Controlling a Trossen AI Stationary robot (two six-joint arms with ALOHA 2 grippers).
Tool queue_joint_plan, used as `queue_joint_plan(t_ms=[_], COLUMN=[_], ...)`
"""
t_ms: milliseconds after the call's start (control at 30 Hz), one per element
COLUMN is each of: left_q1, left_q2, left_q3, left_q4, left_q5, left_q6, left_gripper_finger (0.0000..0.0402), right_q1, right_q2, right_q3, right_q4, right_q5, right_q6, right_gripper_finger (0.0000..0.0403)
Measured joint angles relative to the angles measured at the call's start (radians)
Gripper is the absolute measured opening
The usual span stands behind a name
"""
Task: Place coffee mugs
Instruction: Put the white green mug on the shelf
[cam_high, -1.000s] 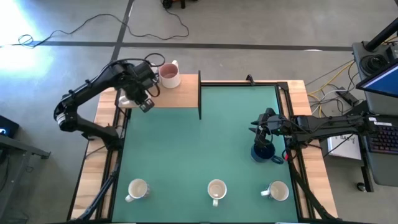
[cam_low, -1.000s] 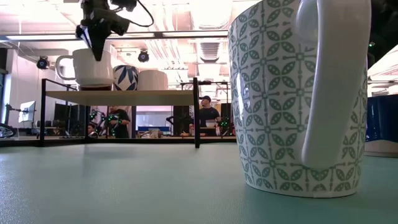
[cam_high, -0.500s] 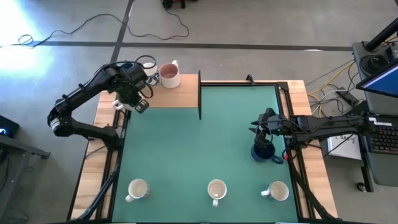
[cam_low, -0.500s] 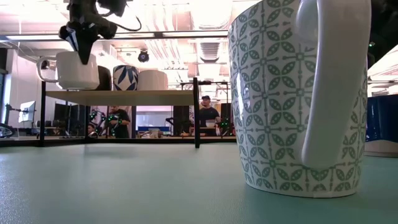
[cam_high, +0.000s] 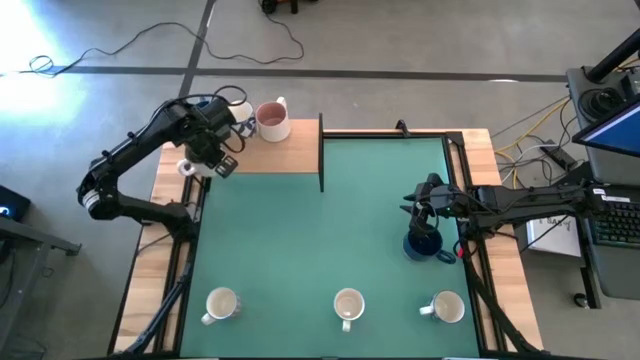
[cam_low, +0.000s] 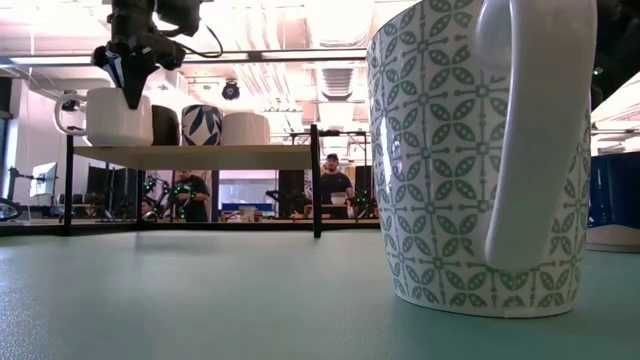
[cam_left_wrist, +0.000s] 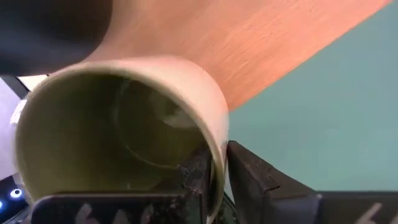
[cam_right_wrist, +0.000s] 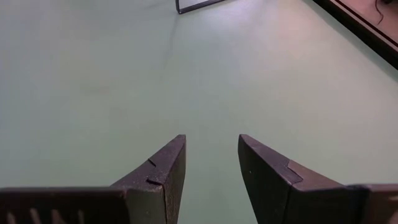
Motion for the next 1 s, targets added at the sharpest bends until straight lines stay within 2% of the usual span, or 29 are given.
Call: queue_joint_plan(t_ms=[233, 433, 1000], left_q1=[0.000, 0.000, -0.010], left_q2=[0.000, 0.000, -0.050], left_q3=[0.000, 0.002, 0.039], left_q4=[0.003, 0.023, 0.032], left_q5=[-0.061, -0.104, -0.113], left_q6=[0.017, 0.027, 0.047], left_gripper_finger=[0.0069, 0.0067, 0.0064], right_q1=[0.000, 0.000, 0.000], right_q2=[0.000, 0.000, 0.000], right_q3=[0.000, 0.000, 0.000], right_q4=[0.000, 0.000, 0.000], right_q5=[0.000, 0.000, 0.000], right_q6=[0.000, 0.000, 0.000], right_gripper_finger=[0.0137, 0.0137, 0.0137])
